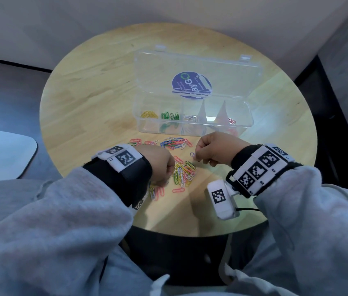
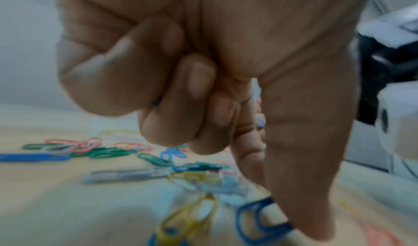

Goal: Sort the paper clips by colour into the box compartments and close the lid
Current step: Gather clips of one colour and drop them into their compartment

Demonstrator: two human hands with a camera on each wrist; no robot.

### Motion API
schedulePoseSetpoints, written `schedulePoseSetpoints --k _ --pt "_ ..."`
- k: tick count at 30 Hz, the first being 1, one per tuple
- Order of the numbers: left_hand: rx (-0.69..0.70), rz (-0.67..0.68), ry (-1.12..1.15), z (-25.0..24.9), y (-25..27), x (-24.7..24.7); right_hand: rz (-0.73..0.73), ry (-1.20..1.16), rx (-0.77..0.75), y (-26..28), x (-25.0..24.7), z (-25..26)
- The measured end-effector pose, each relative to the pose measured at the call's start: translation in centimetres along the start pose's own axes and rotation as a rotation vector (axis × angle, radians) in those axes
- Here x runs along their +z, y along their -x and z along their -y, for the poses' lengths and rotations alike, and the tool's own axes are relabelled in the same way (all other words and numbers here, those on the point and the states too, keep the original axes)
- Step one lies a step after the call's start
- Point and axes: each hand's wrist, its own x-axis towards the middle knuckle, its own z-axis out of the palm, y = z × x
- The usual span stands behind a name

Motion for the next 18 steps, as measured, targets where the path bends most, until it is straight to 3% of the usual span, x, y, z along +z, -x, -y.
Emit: schedulePoseSetpoints --k 6,12,18 --pt "0.018 -0.066 0.441 2.6 1.3 -2.2 0.071 -0.385 -0.019 -0.1 0.5 -0.5" --pt "-0.058 -0.142 1.016 4.5 2.4 -3.1 0.155 -0.448 -0.026 -0.2 0.7 0.5" --pt "-0.133 -0.181 1.072 5.4 3.0 -2.5 0.147 -0.495 0.038 -0.2 1.7 1.1"
